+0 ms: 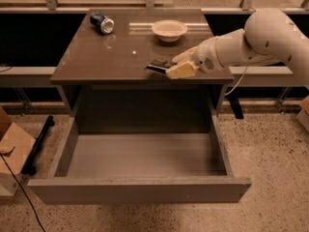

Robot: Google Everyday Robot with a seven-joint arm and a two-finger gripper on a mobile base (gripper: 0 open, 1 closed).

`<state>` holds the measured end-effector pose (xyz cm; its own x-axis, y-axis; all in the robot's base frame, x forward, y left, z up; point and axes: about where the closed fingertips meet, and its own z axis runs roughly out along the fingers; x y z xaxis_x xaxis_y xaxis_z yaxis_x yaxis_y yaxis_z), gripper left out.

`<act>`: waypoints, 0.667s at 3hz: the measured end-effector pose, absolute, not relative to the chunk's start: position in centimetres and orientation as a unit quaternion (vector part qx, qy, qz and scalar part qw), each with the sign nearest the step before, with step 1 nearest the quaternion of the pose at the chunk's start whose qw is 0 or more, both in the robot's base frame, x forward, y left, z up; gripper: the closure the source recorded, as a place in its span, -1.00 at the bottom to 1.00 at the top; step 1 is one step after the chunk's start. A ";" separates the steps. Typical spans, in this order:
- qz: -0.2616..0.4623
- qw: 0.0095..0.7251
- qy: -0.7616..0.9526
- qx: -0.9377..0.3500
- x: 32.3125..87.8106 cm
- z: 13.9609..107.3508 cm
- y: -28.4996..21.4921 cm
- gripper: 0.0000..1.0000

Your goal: Place rxbar chocolate into top drawer

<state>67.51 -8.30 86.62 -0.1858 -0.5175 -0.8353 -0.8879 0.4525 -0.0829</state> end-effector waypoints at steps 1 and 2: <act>0.219 0.424 0.739 -0.476 67.6 86.5 -8.1 1.00; 0.211 0.413 0.745 -0.480 66.7 85.9 -8.1 1.00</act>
Offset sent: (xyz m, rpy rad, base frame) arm -0.0231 -0.0057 -0.0153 -0.0771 0.0325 -0.0175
